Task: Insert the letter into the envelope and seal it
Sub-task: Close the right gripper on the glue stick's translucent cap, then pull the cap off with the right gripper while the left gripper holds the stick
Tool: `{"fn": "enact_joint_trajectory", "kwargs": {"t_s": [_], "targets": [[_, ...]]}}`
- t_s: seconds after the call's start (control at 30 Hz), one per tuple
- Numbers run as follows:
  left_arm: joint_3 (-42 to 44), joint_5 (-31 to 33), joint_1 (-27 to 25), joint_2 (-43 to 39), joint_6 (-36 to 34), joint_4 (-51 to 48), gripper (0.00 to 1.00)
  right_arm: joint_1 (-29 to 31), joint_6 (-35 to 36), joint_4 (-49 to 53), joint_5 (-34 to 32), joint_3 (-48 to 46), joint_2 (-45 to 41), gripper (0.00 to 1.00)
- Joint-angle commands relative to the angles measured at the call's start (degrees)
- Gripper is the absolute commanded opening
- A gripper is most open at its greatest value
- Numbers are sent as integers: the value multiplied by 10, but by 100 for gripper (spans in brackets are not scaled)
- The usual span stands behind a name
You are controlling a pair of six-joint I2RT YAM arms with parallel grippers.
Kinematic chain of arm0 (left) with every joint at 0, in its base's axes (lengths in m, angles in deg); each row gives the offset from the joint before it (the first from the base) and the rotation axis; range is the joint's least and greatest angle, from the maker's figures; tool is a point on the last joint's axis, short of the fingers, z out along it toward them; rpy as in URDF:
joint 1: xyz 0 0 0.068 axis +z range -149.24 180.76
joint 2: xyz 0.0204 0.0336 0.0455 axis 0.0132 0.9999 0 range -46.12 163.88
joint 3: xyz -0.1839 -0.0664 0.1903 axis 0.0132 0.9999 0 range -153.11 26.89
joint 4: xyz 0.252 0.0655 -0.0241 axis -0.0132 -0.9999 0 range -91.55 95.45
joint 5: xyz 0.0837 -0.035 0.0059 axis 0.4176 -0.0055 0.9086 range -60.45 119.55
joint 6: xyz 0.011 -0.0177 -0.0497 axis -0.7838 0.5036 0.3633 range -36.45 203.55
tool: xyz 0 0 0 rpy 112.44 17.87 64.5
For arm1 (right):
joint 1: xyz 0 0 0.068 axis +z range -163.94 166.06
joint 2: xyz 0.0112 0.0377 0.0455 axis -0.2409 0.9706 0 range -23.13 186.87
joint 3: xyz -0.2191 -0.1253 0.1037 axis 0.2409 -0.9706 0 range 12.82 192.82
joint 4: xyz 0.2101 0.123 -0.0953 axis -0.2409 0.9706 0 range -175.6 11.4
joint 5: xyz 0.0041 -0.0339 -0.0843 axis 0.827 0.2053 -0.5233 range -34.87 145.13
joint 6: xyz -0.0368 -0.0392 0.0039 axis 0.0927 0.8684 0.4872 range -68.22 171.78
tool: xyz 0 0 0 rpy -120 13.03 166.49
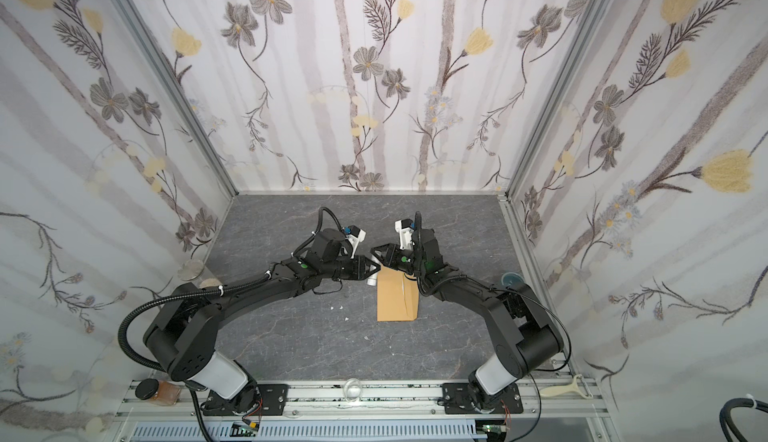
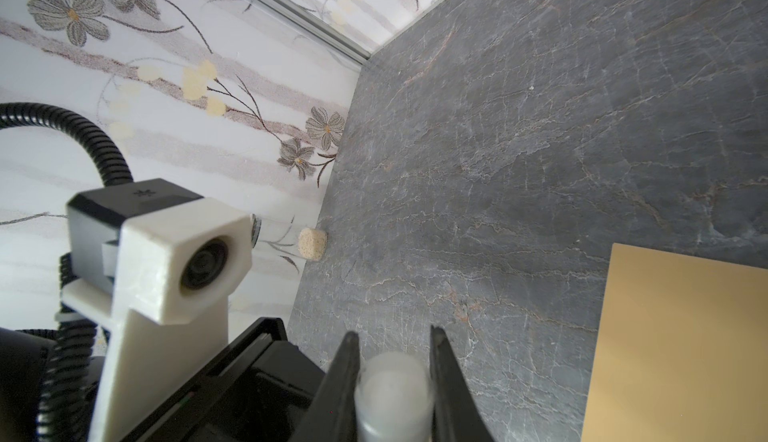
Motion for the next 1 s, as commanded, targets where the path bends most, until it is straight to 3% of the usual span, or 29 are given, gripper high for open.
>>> {"fn": "enact_joint_trajectory", "kwargs": {"t_s": [0.0, 0.53, 0.87, 0.97], "targets": [[3, -78, -10, 2, 1, -7, 0, -6, 19, -15, -48, 12, 8, 4], [15, -70, -14, -3, 9, -7, 0, -28, 40, 14, -54, 25, 9, 3], [15, -36, -7, 0, 15, -8, 0, -108, 91, 123, -73, 17, -4, 4], [13, -37, 2, 1, 15, -8, 0, -132, 102, 163, -89, 9, -9, 8]]}}
